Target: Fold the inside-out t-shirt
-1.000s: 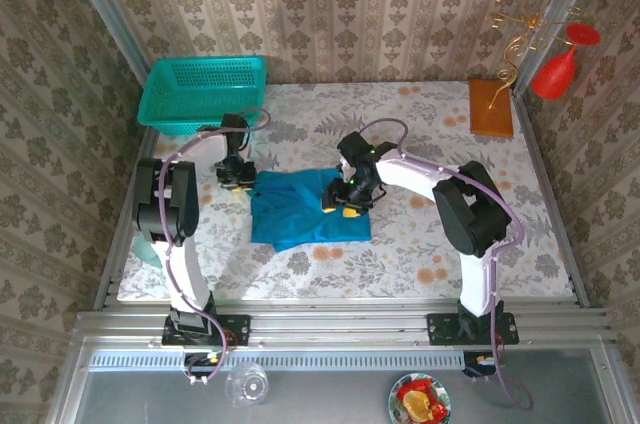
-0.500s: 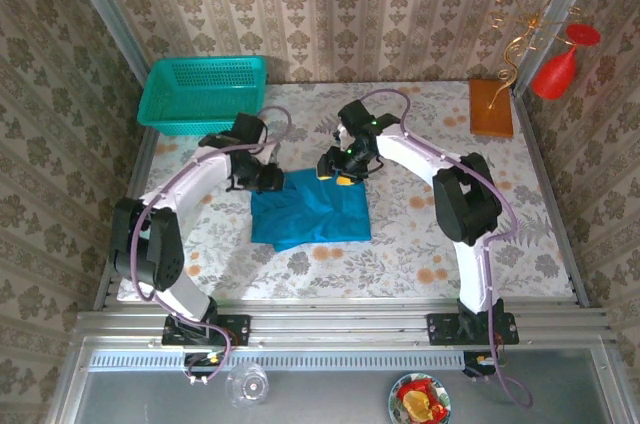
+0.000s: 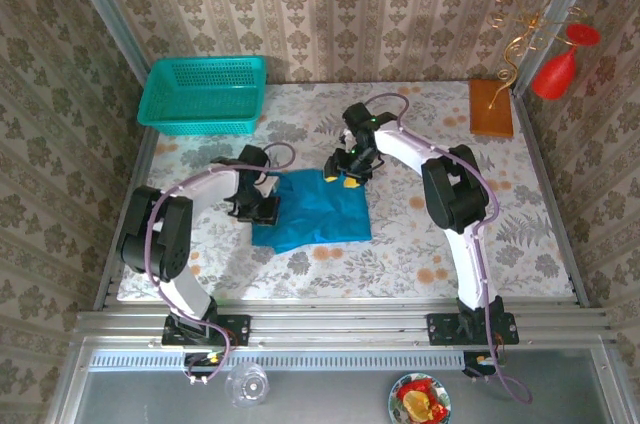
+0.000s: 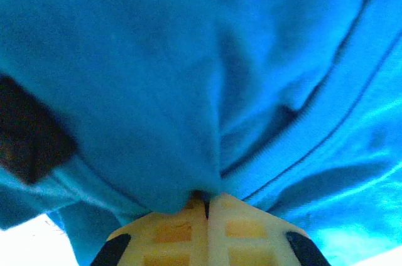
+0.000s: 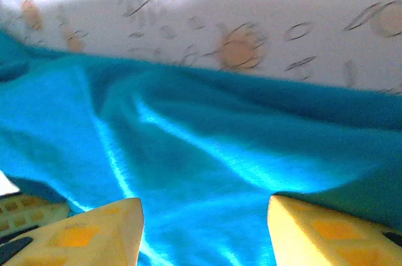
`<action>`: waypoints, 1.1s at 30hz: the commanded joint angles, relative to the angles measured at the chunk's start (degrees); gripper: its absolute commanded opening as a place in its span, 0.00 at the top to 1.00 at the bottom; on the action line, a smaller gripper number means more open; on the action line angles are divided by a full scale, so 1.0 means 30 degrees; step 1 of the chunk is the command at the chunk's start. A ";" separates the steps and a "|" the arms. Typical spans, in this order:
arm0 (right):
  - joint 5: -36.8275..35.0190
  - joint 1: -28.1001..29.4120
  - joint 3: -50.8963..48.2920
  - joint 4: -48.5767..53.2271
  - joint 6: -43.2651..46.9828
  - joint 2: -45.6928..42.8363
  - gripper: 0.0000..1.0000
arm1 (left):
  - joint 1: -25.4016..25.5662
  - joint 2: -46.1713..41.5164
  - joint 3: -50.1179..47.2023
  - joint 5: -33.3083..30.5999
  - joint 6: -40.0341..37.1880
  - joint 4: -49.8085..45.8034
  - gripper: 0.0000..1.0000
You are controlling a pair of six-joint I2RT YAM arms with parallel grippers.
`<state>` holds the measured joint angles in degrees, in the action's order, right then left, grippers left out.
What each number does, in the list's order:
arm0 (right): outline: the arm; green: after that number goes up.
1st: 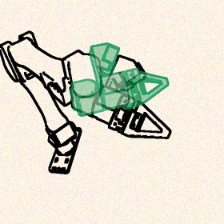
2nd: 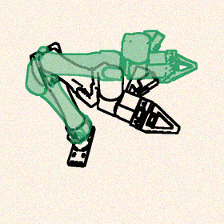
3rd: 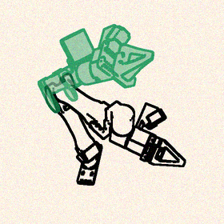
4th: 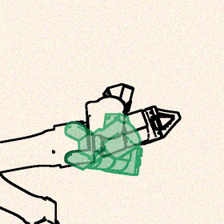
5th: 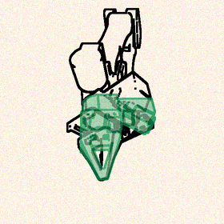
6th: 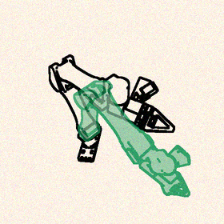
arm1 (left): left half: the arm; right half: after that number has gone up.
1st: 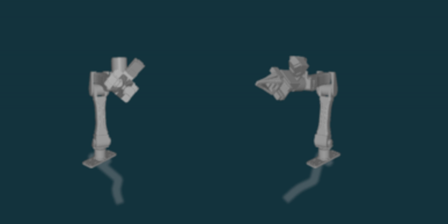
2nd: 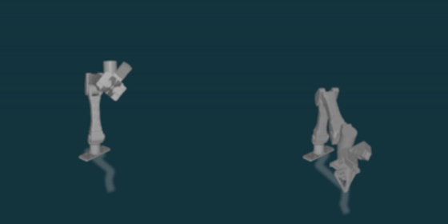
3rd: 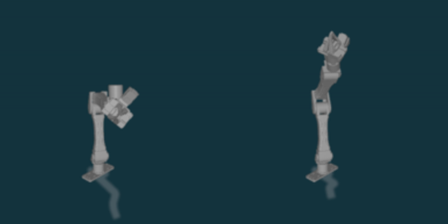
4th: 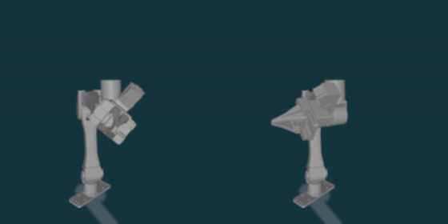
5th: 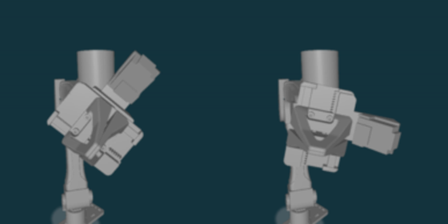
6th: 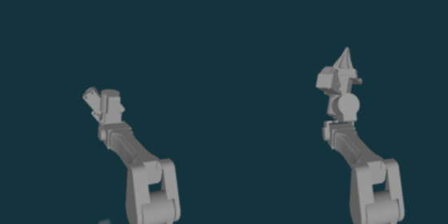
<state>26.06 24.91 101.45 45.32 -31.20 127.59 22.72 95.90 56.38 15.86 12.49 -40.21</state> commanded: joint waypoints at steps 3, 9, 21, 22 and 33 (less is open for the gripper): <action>-0.0933 -0.0726 -0.0126 0.0587 0.0380 0.1112 0.45 | -0.0530 -0.2178 -0.2420 -0.1437 0.1636 0.0160 1.00; -0.0915 -0.0862 -0.0490 0.0715 0.0467 0.0880 0.46 | -0.0927 -0.2545 -0.2651 -0.2266 0.2573 0.0110 1.00; 0.2716 -0.0283 0.1684 0.0731 0.2071 0.0541 0.47 | 0.1961 -0.5548 -0.0969 -0.0559 0.4043 -0.0219 0.83; 0.2908 -0.0232 0.2050 0.0931 0.2219 0.0916 0.47 | 0.2375 -0.5471 -0.1231 -0.0429 0.4361 0.0173 0.84; 0.1139 -0.0957 0.1863 0.2075 0.2005 0.2647 0.49 | 0.2679 -0.3151 -0.3592 -0.0003 0.5970 0.3328 0.91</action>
<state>33.39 23.16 110.02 47.59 -25.67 135.87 31.83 85.95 45.54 16.69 29.19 -31.57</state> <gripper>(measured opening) 0.513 0.091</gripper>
